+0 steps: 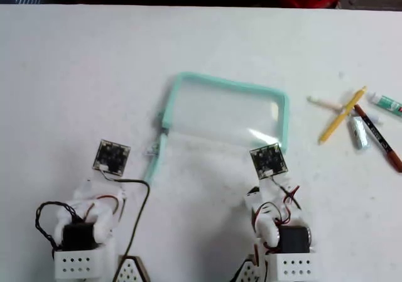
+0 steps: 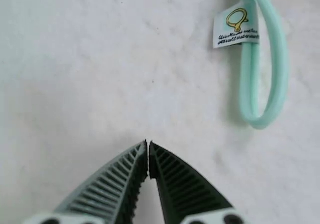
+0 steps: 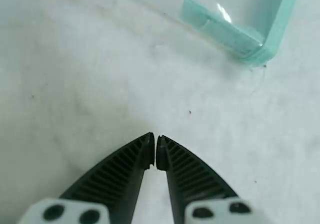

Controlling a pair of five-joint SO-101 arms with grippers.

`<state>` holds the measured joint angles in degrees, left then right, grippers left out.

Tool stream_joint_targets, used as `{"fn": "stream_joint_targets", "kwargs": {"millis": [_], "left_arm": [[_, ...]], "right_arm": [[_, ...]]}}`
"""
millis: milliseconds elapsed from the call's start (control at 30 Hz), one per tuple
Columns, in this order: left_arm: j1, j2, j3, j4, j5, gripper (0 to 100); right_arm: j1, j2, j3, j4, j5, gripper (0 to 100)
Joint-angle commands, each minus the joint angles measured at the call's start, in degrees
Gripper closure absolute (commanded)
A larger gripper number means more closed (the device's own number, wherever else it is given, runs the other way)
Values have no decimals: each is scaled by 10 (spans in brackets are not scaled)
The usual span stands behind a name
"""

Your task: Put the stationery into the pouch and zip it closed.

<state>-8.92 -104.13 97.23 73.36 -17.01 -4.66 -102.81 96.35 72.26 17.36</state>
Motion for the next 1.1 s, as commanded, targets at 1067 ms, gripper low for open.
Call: {"fn": "stream_joint_targets", "kwargs": {"millis": [1067], "left_arm": [[65,-5,-8,-153,-4,973]], "right_arm": [[-2,-4,4,4,4,978]]}}
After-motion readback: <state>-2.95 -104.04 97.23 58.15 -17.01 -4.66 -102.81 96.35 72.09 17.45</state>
